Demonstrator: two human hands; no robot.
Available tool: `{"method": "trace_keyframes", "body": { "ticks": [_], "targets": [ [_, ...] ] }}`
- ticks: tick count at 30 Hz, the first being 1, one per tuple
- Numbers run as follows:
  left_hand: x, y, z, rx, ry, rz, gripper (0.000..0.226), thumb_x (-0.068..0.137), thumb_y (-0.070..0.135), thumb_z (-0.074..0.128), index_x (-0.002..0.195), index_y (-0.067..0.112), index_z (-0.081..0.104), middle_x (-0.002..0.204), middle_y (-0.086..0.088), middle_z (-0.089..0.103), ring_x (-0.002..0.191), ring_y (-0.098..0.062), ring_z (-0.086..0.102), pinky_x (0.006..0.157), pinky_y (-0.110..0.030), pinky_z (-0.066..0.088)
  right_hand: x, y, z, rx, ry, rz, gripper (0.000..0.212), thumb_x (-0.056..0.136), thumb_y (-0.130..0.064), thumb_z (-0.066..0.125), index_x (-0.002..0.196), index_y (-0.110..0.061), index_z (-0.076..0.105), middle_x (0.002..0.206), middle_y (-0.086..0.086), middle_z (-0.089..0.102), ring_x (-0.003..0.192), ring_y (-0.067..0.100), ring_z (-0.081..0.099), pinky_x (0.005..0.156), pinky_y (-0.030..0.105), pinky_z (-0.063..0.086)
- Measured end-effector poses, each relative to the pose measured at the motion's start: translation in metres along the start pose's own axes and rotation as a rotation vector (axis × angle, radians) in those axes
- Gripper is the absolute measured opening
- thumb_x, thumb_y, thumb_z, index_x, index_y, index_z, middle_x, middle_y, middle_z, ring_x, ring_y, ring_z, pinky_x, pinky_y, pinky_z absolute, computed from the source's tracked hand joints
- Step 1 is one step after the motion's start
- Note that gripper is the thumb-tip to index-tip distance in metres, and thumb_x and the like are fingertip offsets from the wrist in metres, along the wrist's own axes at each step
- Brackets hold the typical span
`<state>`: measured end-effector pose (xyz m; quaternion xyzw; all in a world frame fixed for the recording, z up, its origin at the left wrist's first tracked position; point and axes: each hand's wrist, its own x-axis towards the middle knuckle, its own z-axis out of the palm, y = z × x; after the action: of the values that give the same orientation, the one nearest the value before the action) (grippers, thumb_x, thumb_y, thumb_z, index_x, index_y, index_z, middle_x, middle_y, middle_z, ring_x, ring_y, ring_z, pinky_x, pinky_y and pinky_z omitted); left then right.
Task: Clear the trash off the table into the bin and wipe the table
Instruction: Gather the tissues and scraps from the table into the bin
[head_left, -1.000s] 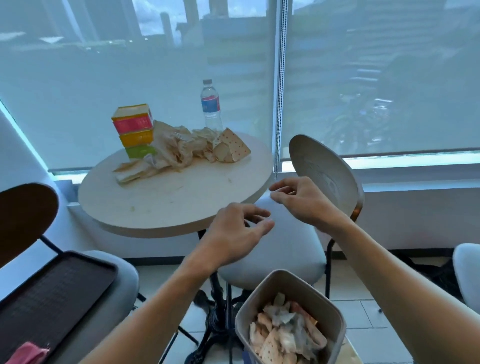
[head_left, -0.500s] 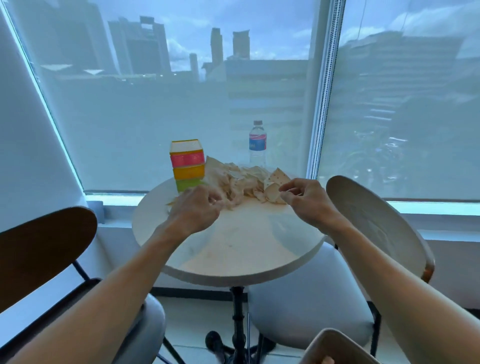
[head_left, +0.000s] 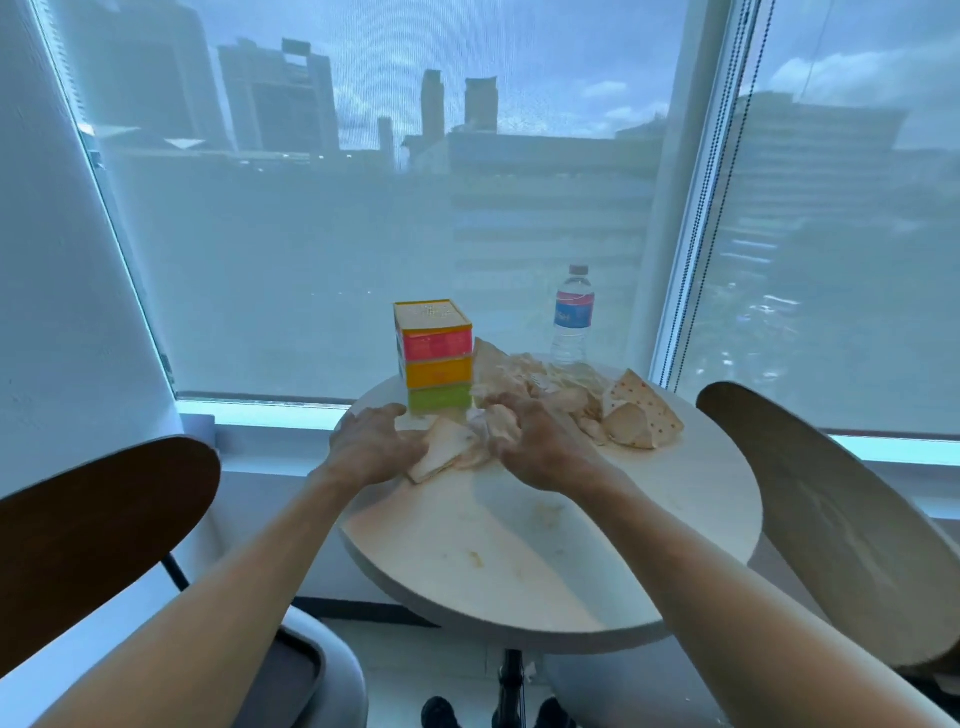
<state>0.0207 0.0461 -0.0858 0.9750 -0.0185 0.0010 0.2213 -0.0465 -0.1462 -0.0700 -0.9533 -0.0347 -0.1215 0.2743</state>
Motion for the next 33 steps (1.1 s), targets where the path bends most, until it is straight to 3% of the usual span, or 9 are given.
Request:
{"method": "trace_keyframes", "body": {
  "ticks": [2,7,10,12,14,16,20,26,33],
  "targets": [
    [0.003,-0.007,0.000,-0.008,0.003,0.017,0.062,0.087,0.048,0.058,0.144,0.031,0.040,0.142,-0.004,0.050,0.138,-0.027,0.032,0.113,-0.042,0.029,0.007,-0.009,0.011,-0.091,-0.014,0.013,0.056,0.090,-0.033,0.058,0.143,-0.034,0.040,0.146,0.010,0.035,0.136,0.031,0.034,0.112,0.039,0.029],
    [0.005,-0.010,-0.005,-0.048,-0.030,0.021,0.066,0.083,0.041,0.061,0.144,0.029,0.040,0.148,-0.004,0.043,0.139,-0.026,0.032,0.111,-0.039,0.027,0.021,-0.017,0.025,-0.308,-0.077,0.110,0.056,0.088,-0.031,0.053,0.142,-0.030,0.039,0.149,0.011,0.025,0.139,0.034,0.026,0.113,0.043,0.023],
    [0.004,-0.012,-0.008,-0.268,-0.083,-0.043,0.078,0.064,0.036,0.067,0.138,0.023,0.048,0.138,-0.006,0.051,0.129,-0.026,0.045,0.107,-0.039,0.039,0.026,-0.015,0.028,-0.328,-0.065,0.124,0.029,0.092,-0.029,0.049,0.119,-0.021,0.057,0.143,0.012,0.033,0.132,0.034,0.035,0.107,0.040,0.030],
    [0.003,-0.014,-0.010,-0.426,-0.104,-0.052,0.058,0.065,0.023,0.071,0.122,0.019,0.061,0.119,-0.008,0.060,0.112,-0.024,0.055,0.092,-0.033,0.048,0.029,-0.012,0.030,-0.273,0.014,0.112,0.015,0.093,-0.028,0.049,0.093,-0.019,0.061,0.132,0.015,0.044,0.121,0.035,0.046,0.098,0.039,0.038],
    [0.002,-0.016,-0.014,-0.546,-0.126,-0.031,0.029,0.070,0.009,0.073,0.098,0.016,0.070,0.098,-0.007,0.067,0.093,-0.022,0.061,0.076,-0.030,0.050,0.031,-0.008,0.030,-0.161,0.097,0.111,0.023,0.094,-0.027,0.050,0.073,-0.021,0.058,0.113,0.016,0.054,0.104,0.032,0.054,0.084,0.036,0.043],
    [-0.001,-0.016,-0.018,-0.605,-0.131,-0.015,0.024,0.071,0.009,0.076,0.093,0.017,0.071,0.090,-0.004,0.068,0.083,-0.016,0.061,0.067,-0.026,0.049,0.034,-0.006,0.028,-0.033,0.195,0.116,0.034,0.094,-0.033,0.053,0.062,-0.021,0.059,0.094,0.015,0.061,0.086,0.027,0.056,0.071,0.029,0.040],
    [-0.009,-0.011,-0.020,-0.706,-0.118,0.017,0.023,0.074,0.012,0.079,0.090,0.020,0.066,0.089,0.000,0.067,0.078,-0.008,0.058,0.060,-0.020,0.040,0.028,-0.012,0.009,0.208,0.306,0.090,0.036,0.095,-0.044,0.055,0.083,-0.018,0.077,0.072,-0.005,0.059,0.072,0.012,0.053,0.068,0.026,0.037],
    [-0.022,-0.002,-0.015,-0.805,-0.024,0.042,0.027,0.069,0.015,0.084,0.090,0.021,0.068,0.091,-0.003,0.072,0.087,-0.015,0.066,0.068,-0.022,0.046,0.015,-0.003,-0.021,0.549,0.372,0.129,0.028,0.093,-0.036,0.062,0.075,-0.016,0.068,0.045,-0.016,0.049,0.041,0.000,0.041,0.052,0.026,0.036],
    [-0.054,0.038,-0.013,-0.894,-0.092,0.125,0.029,0.075,0.011,0.081,0.099,0.020,0.066,0.088,0.005,0.071,0.070,0.000,0.064,0.059,-0.015,0.041,-0.018,0.027,-0.053,0.627,0.395,0.198,0.022,0.095,-0.029,0.060,0.084,-0.012,0.067,0.064,-0.002,0.054,0.059,0.013,0.046,0.059,0.032,0.037]
  ]
}}
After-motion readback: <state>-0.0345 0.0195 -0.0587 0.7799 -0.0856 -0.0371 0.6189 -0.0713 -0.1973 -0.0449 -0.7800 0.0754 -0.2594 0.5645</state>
